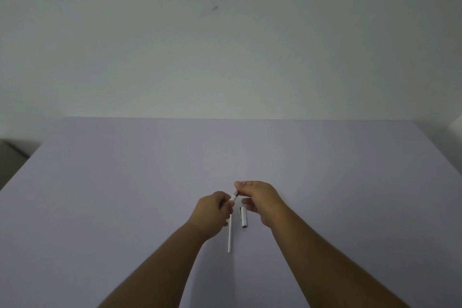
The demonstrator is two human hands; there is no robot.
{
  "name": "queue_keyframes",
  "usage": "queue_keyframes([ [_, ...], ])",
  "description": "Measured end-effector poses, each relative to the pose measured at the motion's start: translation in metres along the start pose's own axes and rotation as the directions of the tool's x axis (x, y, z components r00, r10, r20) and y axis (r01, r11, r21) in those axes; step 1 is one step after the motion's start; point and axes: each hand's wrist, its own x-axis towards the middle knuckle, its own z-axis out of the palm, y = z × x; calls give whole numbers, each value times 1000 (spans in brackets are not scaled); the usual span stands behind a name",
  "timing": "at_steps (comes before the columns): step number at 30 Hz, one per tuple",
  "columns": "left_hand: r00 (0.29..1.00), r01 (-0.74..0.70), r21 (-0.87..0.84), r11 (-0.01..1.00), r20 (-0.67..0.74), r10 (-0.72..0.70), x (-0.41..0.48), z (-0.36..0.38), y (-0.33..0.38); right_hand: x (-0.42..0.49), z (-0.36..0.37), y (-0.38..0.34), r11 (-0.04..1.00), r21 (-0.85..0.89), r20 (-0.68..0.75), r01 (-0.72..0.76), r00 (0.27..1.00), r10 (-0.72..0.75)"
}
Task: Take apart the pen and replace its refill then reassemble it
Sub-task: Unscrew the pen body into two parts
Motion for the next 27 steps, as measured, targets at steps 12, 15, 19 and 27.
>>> queue_keyframes([
  [12, 1000, -11, 3, 1000, -1, 11, -4, 2, 1, -6, 1, 2, 999, -19, -3, 42, 999, -43],
  [15, 1000, -8, 7, 1000, -6, 8, -4, 1, 2, -5, 1, 1, 997, 25, 38, 66, 997, -67],
  [19, 1000, -10, -6, 1000, -3, 10, -5, 1, 3, -9, 0, -2, 1000, -25, 11, 13, 1000, -12],
  [27, 1000, -4, -11, 1000, 23, 5, -8, 3, 3, -10, -8, -5, 994, 66, 32, 91, 995, -93],
])
